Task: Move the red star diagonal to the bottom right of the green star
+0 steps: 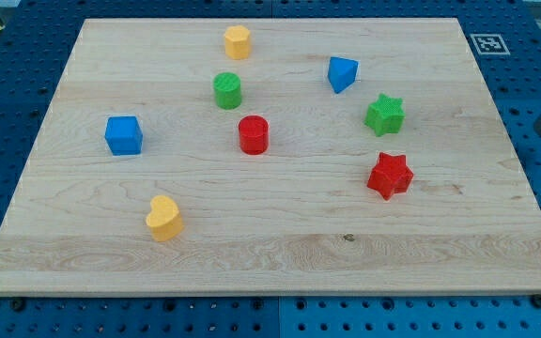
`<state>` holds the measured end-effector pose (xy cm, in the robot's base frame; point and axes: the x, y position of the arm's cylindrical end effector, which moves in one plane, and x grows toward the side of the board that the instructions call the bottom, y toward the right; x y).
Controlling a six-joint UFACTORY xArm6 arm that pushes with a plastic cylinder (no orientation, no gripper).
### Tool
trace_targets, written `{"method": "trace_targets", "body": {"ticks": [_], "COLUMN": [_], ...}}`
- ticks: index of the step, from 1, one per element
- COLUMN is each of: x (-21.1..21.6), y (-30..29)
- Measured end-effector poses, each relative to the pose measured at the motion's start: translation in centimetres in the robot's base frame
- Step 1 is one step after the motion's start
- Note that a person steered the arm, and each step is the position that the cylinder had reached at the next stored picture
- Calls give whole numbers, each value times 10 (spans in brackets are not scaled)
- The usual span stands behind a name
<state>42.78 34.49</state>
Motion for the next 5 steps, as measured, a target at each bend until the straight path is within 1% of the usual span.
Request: {"method": "trace_targets", "body": {"ticks": [1, 2, 5], "x": [10, 34, 37], "y": [0, -5, -6]}}
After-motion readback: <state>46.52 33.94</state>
